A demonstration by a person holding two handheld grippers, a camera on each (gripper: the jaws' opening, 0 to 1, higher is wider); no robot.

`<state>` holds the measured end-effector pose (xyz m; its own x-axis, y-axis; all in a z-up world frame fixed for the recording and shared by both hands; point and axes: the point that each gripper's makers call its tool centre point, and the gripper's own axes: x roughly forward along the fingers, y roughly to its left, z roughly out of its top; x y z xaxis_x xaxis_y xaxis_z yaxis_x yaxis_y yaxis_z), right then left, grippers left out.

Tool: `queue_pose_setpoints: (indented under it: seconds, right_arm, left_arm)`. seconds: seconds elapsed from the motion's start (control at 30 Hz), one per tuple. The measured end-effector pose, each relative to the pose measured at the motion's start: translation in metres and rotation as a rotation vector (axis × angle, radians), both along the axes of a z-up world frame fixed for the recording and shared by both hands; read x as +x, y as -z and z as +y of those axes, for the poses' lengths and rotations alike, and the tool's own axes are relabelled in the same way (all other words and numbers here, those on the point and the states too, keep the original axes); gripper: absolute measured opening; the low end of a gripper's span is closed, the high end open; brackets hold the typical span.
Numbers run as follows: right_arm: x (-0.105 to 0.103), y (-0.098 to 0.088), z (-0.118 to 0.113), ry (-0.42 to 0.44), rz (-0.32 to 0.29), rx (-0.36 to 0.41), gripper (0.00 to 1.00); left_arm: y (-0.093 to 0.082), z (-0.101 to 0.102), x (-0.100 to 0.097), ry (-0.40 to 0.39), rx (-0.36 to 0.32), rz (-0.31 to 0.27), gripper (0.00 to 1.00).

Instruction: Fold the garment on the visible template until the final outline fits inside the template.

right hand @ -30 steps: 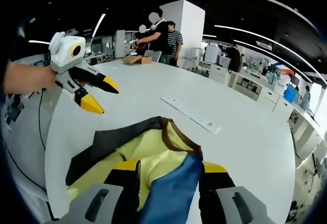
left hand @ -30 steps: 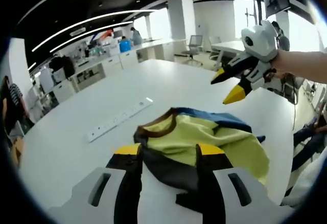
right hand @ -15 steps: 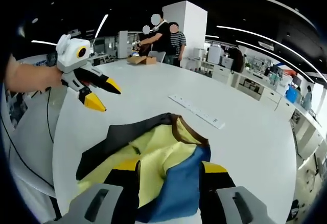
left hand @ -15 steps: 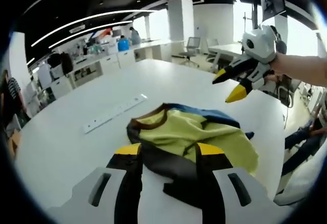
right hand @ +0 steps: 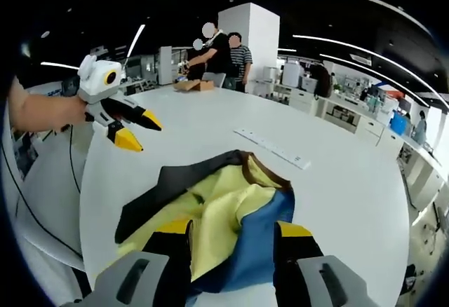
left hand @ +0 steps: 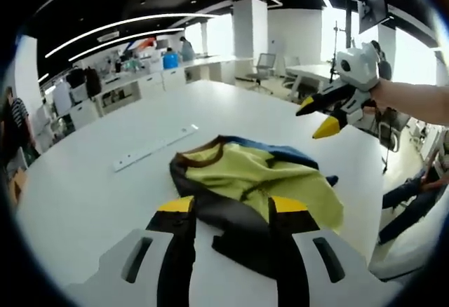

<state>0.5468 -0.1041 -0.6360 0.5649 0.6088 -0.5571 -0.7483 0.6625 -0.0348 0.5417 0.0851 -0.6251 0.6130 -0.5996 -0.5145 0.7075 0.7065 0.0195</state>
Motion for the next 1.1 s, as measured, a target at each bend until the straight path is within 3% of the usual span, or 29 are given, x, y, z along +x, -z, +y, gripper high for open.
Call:
queue_pose_setpoints:
  seconds: [0.4,1.1]
  right_arm:
    - [-0.017,0.006,-0.006,0.014,0.008,-0.002,0.42]
    - [-0.044,0.031,-0.016,0.029,0.059,0.01,0.41]
  left_arm:
    - [0.008,0.002,-0.015,-0.005,-0.022,0.014,0.37]
    - [0.044,0.002,-0.048,-0.001,-0.014,0.091,0.37]
